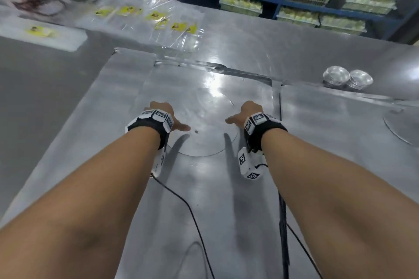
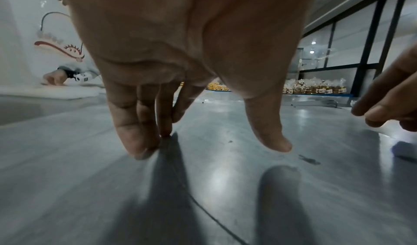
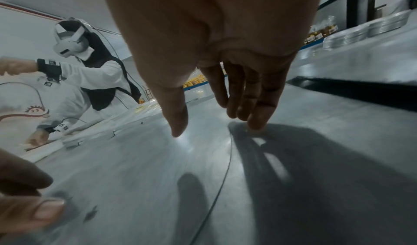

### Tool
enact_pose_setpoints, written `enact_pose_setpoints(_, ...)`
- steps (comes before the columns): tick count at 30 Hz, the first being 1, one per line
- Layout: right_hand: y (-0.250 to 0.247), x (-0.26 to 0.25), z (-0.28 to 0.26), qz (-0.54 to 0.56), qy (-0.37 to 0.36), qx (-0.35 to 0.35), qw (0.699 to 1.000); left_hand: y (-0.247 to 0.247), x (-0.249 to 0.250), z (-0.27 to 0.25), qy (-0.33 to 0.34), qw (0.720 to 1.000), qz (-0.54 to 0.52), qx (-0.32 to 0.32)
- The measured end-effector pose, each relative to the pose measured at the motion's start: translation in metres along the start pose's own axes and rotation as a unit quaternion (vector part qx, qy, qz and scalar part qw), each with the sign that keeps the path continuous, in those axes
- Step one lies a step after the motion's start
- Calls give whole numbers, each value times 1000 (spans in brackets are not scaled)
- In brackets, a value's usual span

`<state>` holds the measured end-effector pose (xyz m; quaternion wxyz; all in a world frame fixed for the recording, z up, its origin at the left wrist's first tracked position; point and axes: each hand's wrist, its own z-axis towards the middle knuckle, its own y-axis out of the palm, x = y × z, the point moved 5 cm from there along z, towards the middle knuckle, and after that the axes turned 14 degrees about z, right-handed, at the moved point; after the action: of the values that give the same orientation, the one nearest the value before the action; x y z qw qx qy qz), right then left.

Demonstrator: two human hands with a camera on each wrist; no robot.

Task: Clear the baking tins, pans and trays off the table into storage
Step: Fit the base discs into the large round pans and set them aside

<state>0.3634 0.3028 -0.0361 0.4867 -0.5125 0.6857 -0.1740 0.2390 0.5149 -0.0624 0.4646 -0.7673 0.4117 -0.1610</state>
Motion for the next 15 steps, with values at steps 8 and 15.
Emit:
enact_pose_setpoints(8, 23, 5, 14, 26, 79, 8, 997, 7, -12, 17, -52, 997, -53, -27)
enact_pose_setpoints(15, 22, 2, 12, 91, 100, 8, 991, 12, -18, 12, -107, 975, -194, -23)
